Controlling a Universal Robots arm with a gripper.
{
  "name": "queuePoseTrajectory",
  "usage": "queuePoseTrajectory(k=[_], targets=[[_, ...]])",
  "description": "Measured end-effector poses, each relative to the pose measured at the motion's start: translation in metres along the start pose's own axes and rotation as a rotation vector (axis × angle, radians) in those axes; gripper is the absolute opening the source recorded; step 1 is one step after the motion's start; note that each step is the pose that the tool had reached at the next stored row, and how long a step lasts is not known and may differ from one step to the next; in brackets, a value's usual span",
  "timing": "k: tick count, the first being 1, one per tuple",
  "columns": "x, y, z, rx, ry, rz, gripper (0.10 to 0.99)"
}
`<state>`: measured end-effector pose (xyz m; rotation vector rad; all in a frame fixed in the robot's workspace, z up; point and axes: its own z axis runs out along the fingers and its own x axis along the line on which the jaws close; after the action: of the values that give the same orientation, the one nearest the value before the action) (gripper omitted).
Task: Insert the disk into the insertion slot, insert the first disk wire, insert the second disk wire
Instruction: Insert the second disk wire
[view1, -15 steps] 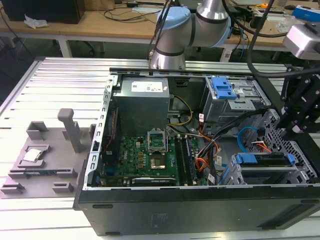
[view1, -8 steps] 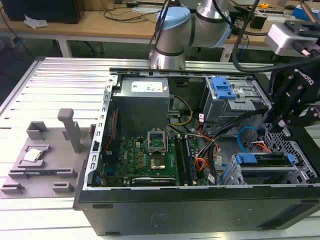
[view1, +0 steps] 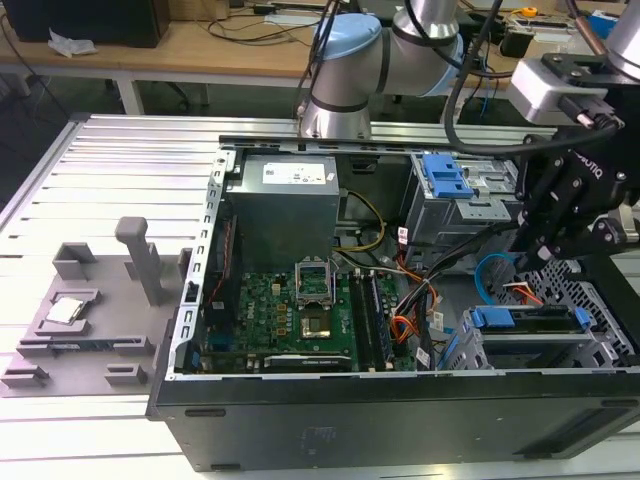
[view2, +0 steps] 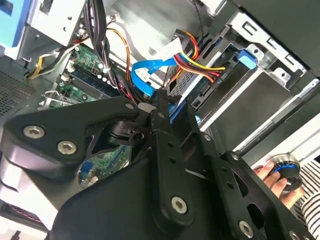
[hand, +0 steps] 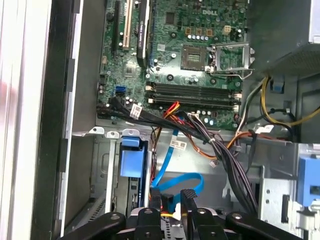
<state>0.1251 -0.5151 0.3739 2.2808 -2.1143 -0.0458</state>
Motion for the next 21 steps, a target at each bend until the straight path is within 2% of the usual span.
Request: queuePoseTrajectory(k=[4,9,12,19,20,21], targets=[[-0.0001,0.0007,0.0021,-0.002,0.0228,-0.02,0.302],[0.0,0.0008,0.0022,-0.002,0.0229,-0.02,0.302],[0.0,0.0007,0.0022,-0.002,0.0231,-0.02,0.106],[0.0,0.0008,0.0022,-0.002,0.0233,-0.02,0.102],[0.0,0.0007,0.0022,-0.002,0.0234,-0.02,0.114],[0.0,0.0007,0.0022,-0.002,0.0234,-0.02,0.169]])
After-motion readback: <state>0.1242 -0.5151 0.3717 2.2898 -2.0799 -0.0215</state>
